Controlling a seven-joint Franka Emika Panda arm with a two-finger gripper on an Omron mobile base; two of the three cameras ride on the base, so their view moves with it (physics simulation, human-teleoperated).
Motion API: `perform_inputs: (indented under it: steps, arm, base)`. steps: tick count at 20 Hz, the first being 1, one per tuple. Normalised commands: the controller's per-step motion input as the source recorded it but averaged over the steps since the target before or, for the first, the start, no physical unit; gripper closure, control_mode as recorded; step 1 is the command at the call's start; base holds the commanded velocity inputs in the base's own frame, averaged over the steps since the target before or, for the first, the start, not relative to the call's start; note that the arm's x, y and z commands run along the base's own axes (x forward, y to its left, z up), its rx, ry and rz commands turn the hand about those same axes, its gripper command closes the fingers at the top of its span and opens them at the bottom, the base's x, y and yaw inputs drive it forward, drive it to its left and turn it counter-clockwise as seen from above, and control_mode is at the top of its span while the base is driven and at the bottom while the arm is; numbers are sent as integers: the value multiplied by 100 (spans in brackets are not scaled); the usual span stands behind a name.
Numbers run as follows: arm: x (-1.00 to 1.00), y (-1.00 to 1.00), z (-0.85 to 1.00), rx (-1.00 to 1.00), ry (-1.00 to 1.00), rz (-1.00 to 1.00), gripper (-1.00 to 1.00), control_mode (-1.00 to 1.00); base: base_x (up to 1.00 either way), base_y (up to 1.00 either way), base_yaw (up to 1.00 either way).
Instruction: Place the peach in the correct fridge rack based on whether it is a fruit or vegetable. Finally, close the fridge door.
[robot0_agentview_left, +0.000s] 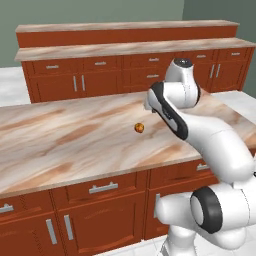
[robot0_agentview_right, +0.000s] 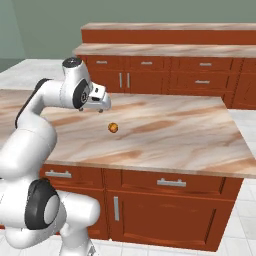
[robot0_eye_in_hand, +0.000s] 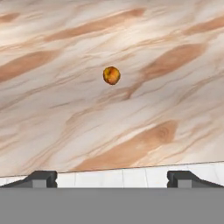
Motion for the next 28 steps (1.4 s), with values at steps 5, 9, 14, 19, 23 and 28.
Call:
perform_inputs:
  steps: [5, 9, 14, 19, 23, 28]
  arm:
    - [10, 15, -91, -12, 8, 2, -100, -100]
    - [50, 4, -76, -5, 0, 0, -100, -100]
    - [58, 0, -51, 0, 0, 0, -100, -100]
    - [55, 0, -29, 0, 6, 0, -100, -100]
    - [51, 0, -30, 0, 11, 0, -100, -100]
    - [50, 0, -17, 0, 11, 0, -100, -100]
  base:
    - [0, 0, 0]
    - [0, 0, 0]
    - [0, 0, 0]
    - [0, 0, 0]
    - [0, 0, 0]
    - [0, 0, 0]
